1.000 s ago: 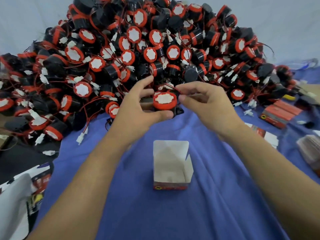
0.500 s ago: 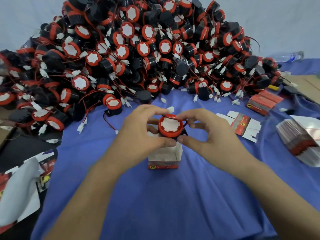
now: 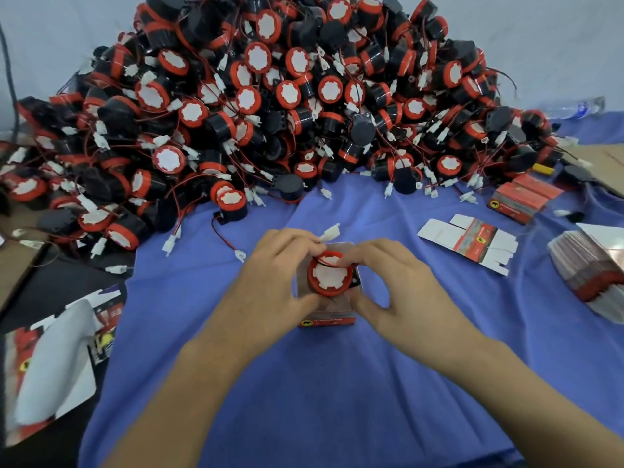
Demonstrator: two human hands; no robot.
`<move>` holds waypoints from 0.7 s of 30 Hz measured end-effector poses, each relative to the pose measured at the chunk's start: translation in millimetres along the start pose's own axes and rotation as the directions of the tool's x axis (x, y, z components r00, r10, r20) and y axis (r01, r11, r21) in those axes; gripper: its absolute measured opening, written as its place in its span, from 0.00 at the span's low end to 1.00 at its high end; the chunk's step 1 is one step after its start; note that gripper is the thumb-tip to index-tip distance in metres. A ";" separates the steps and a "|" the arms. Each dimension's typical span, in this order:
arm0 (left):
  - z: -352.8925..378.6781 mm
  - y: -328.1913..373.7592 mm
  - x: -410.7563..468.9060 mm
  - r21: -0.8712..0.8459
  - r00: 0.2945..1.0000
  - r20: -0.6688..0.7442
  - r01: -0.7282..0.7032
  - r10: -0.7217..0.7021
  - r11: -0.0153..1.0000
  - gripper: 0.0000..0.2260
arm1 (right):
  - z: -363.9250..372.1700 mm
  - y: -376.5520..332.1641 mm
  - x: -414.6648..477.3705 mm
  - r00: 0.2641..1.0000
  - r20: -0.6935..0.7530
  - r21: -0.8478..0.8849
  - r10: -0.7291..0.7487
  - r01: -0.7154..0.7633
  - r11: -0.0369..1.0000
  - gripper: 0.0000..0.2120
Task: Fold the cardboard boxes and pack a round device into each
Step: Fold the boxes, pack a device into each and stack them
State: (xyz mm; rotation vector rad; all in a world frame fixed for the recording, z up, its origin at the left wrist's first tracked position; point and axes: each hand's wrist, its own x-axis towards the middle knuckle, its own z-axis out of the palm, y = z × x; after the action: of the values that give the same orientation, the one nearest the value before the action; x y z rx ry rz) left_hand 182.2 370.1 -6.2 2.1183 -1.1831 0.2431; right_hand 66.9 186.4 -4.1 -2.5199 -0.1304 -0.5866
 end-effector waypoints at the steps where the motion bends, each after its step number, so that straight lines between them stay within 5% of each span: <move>1: 0.8 -1.4 -2.5 0.019 1.000 -0.011 -0.013 0.013 1.000 0.25 | 1.0 -0.7 -0.8 1.000 0.004 -0.008 -0.013 0.013 1.000 0.25; 7: 9.5 -7.5 -13.1 0.035 0.990 -0.115 -0.076 0.080 0.996 0.21 | 6.0 0.1 -5.2 0.999 0.026 -0.069 -0.030 0.032 0.997 0.26; 13: 18.8 -12.3 -17.6 0.059 0.994 -0.092 -0.056 0.061 0.997 0.27 | 14.7 5.8 -7.5 0.995 0.090 -0.102 0.043 -0.034 0.994 0.28; 21: 14.6 -20.5 -9.7 -0.057 0.998 0.025 0.052 -0.050 0.997 0.18 | 23.3 9.6 1.5 0.989 0.081 -0.187 0.121 -0.105 0.977 0.23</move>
State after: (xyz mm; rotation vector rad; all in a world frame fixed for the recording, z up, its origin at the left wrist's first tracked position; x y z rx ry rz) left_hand 190.9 374.4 -31.4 2.1037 -1.1346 0.1594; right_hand 79.1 190.5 -25.7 -2.7112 0.0352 -0.4551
